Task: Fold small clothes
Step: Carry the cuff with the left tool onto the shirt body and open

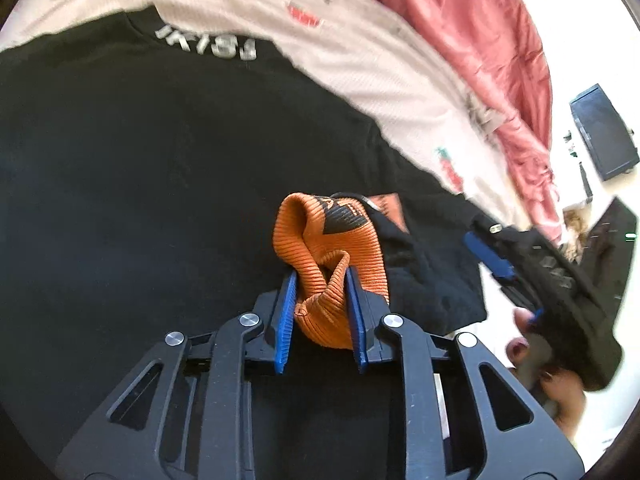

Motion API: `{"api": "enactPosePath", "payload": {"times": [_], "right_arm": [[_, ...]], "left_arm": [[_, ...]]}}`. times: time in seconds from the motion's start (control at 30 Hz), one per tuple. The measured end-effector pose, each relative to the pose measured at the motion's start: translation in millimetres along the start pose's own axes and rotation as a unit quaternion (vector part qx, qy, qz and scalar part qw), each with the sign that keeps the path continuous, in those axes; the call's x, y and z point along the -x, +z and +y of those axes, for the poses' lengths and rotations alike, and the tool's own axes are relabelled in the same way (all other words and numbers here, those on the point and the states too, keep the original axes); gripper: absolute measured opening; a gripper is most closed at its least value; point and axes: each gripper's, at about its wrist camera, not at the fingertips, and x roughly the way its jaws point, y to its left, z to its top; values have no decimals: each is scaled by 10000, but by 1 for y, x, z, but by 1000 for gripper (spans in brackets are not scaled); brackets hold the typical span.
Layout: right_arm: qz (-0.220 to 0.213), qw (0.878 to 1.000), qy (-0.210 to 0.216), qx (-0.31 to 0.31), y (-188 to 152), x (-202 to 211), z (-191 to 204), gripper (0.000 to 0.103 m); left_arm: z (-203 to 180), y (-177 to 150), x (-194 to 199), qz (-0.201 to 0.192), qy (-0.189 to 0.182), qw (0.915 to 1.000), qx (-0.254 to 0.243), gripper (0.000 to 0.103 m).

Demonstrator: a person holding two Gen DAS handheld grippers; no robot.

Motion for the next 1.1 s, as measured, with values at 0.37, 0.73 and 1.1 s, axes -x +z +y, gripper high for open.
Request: {"api": "enactPosePath", "payload": {"times": [0.37, 0.73, 1.1], "right_arm": [[-321, 9987, 386, -1, 4, 11, 8, 59], [-37, 9995, 139, 286, -4, -4, 21, 60], [76, 9980, 185, 598, -13, -12, 37, 66]], "left_arm": [[50, 75, 97, -1300, 179, 9913, 101, 11], [133, 59, 96, -1010, 796, 9911, 337, 12], [168, 48, 95, -886, 157, 9883, 1231, 49]]}}
